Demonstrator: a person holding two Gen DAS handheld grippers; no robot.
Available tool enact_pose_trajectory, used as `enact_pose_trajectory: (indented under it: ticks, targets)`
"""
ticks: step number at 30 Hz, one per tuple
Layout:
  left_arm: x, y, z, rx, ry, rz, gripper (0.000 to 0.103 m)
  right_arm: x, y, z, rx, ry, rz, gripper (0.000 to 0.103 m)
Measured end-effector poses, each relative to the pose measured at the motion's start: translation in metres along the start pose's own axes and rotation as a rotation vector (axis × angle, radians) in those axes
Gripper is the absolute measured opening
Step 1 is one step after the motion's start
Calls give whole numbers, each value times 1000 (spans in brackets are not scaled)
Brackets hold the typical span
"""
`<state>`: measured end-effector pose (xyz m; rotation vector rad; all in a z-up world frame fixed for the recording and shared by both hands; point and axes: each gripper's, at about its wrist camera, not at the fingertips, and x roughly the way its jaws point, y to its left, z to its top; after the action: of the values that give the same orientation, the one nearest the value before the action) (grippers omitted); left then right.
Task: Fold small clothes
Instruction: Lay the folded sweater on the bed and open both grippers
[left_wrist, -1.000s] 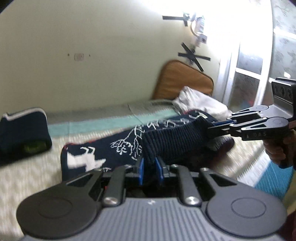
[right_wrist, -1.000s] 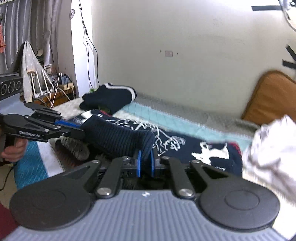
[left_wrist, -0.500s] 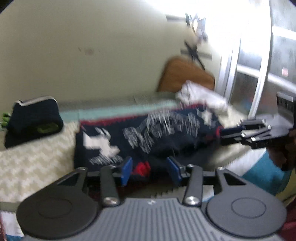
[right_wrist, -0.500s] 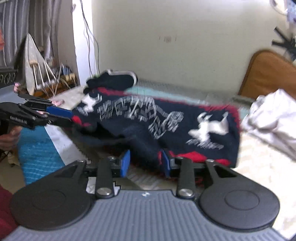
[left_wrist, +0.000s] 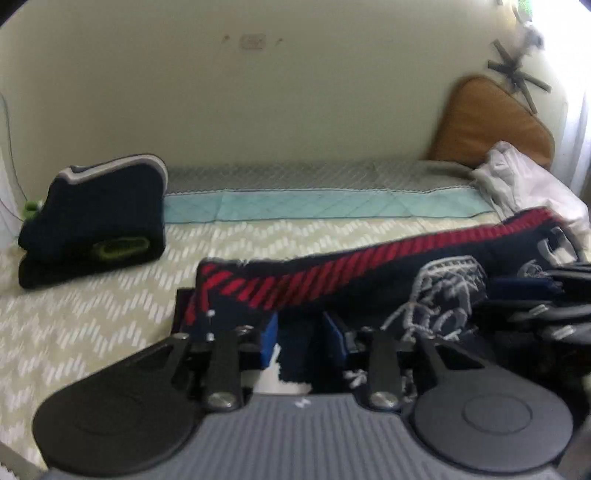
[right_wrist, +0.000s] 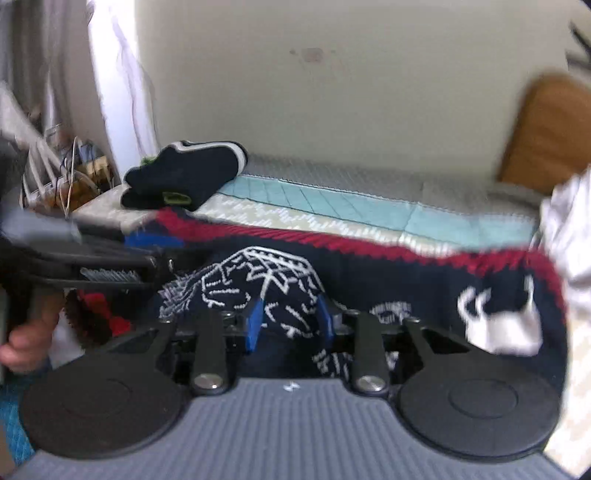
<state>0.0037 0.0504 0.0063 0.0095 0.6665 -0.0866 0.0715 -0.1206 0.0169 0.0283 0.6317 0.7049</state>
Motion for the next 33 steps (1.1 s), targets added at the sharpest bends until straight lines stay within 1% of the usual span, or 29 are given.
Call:
enact_pose_trajectory:
  ticks: [3,7,10,12,13,16,17,18,20,25,30,33]
  targets:
    - [2,-9,-3,33,-22,41,30,-1,-9,3,76,3,18,31]
    - [0,-17,-10,57,-53,85,30,-12,-5,-4,64,-18,26,31]
    - [-1,-17,-9,46,-51,93,30,-35,-16,-14,82,-36,18,30]
    - [-1,-16,-7,37,-45,97,30,-47,-28,-20,128,-63,-26,30]
    - [-1,-17,-7,33,-43,103,30,-52,-35,-23,150,-77,-45,33]
    - [-1,-19,-6,12,-35,125,31,-76,-57,-36,208,-109,-159,35]
    - [-1,-20,-6,7,-34,132,31,-78,-63,-40,228,-106,-175,35]
    - [-1,-21,-6,4,-34,139,31,-79,-70,-44,254,-95,-163,33]
    - [0,-21,-6,-1,-34,148,31,-79,-74,-51,290,-106,-131,33]
    - [-2,-22,-6,-19,-32,166,33,-77,-65,-54,248,-119,-151,35]
    - [-3,-25,-8,-21,-29,191,36,-82,-70,-56,292,-132,-117,35]
    - [-4,-25,-6,-32,-23,197,38,-82,-72,-56,295,-138,-113,35]
